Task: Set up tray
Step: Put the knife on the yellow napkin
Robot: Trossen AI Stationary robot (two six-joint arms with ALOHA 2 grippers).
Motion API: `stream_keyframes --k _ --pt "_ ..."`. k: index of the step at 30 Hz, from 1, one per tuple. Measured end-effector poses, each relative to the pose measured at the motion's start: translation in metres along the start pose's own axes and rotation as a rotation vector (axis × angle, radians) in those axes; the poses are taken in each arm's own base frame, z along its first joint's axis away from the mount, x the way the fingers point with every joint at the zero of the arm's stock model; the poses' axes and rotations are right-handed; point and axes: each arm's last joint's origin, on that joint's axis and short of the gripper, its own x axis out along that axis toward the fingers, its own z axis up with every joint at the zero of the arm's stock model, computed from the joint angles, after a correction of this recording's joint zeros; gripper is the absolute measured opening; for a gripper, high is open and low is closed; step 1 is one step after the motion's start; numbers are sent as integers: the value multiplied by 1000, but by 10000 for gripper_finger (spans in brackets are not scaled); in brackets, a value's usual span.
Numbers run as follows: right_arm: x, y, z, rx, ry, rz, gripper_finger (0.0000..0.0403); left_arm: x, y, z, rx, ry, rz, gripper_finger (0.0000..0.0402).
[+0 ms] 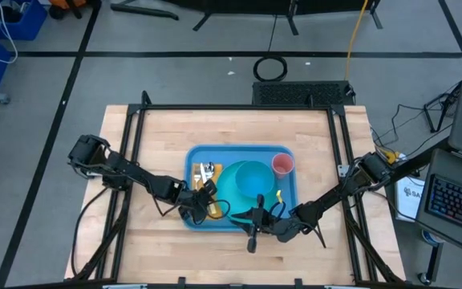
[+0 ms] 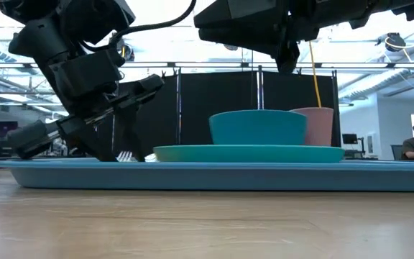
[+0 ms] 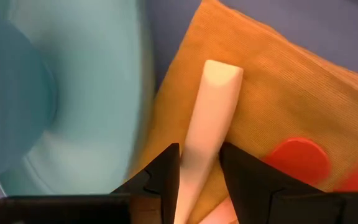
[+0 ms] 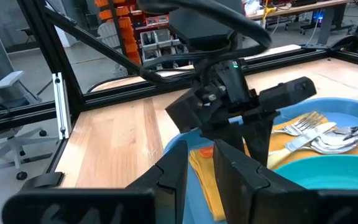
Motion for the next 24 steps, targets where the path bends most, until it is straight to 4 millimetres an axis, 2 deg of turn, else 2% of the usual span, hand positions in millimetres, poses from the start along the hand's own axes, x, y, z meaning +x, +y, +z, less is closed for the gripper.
stream_keyframes --k 11,19,24 --pt "3 -7 -1 22 3 -23 70 -3 0 -2 13 -11 -11 123" --pt "3 -7 -1 33 3 -23 70 -3 0 -1 82 -12 -9 42" --pt "3 -8 -2 31 5 -23 70 -3 0 0 91 -16 5 37"
